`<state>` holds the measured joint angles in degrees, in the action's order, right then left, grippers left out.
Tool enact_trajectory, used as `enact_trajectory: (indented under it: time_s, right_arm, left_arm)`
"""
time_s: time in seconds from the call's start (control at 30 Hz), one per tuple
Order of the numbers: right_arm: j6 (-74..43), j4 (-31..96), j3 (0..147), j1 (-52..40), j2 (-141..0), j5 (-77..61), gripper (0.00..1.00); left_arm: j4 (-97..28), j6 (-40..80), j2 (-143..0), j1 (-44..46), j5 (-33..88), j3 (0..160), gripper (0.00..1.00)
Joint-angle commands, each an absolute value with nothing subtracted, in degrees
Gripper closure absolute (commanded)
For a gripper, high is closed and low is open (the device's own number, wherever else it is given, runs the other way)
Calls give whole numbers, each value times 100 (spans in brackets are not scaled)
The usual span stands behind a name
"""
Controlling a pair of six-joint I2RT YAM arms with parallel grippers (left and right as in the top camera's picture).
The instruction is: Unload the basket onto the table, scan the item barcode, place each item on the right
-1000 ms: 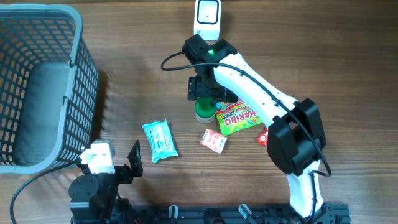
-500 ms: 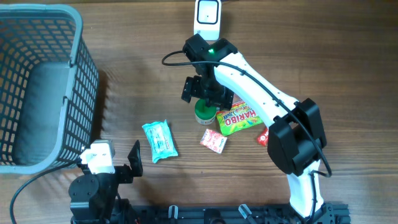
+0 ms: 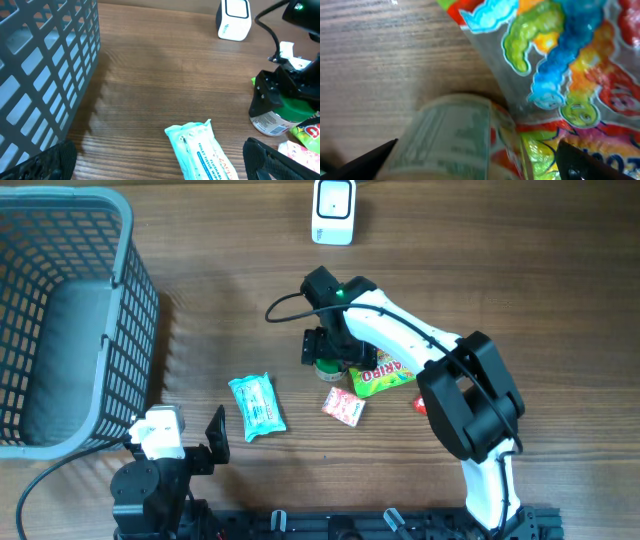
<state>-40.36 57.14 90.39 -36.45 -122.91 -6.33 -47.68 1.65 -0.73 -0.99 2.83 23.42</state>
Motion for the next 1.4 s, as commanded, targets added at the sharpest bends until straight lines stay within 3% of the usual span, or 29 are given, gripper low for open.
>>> enact_trajectory:
  time_s: [0.0, 0.23, 0.27, 0.6, 1.07, 1.37]
  right_arm:
    - [-3841, 5347, 8875, -3691, -12394, -578, 2]
    - [-3951, 5103, 8875, -3688, -12398, -600, 39]
    - [-4077, 5118, 8875, -3688, -12398, -600, 40]
    - [-3999, 5085, 8882, -3682, -12396, -1793, 41]
    - [-3570, 5745, 9236, -3682, -11616, -1938, 44]
    - [-3358, 5741, 9236, -3684, -11592, -1890, 39]
  left_arm:
    - [-4768, 178, -38, -58, 189, 2290, 0]
    - [-4768, 178, -38, -58, 187, 2292, 0]
    - [-4768, 178, -38, -58, 187, 2290, 0]
    - [-4768, 178, -38, -58, 187, 2290, 0]
    - [-4768, 178, -38, -58, 187, 2290, 0]
    - [-4768, 178, -38, -58, 189, 2290, 0]
